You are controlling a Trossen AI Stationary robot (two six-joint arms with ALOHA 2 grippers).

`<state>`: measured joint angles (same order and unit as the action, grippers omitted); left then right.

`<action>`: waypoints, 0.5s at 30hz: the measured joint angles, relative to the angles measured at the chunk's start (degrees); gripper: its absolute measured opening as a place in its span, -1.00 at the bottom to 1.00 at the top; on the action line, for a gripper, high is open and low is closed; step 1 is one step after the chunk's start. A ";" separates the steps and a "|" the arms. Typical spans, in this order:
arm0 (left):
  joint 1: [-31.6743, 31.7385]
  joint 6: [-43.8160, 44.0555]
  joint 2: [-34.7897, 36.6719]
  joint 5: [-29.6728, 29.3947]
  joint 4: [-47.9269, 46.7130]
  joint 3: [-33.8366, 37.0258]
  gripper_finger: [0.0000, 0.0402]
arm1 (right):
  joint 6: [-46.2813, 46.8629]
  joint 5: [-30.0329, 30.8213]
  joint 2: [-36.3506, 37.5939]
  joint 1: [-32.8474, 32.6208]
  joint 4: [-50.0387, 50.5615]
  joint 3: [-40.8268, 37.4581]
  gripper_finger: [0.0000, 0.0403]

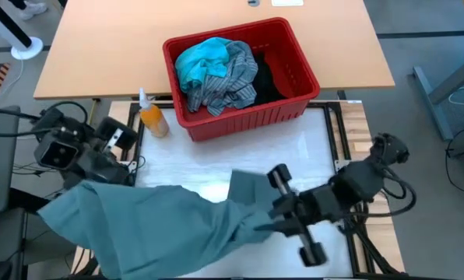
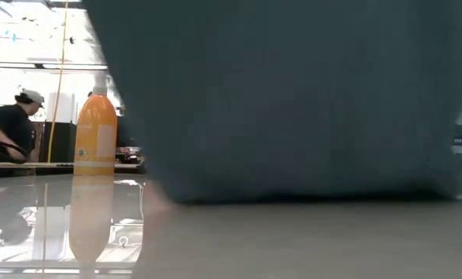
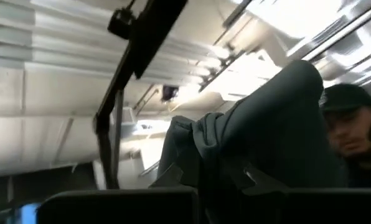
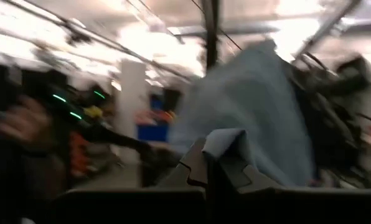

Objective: Fold Laundry from Bin
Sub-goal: Fold the dark blue pants

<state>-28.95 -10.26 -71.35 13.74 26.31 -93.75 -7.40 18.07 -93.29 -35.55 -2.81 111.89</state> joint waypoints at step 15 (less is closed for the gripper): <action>25.38 3.38 -3.90 -8.42 -15.89 -14.23 -1.00 | 6.03 4.35 11.20 22.98 18.91 3.93 -0.89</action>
<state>-3.57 -6.88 -75.25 5.32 10.42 -107.98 -1.37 22.42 -82.10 -12.57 16.10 115.82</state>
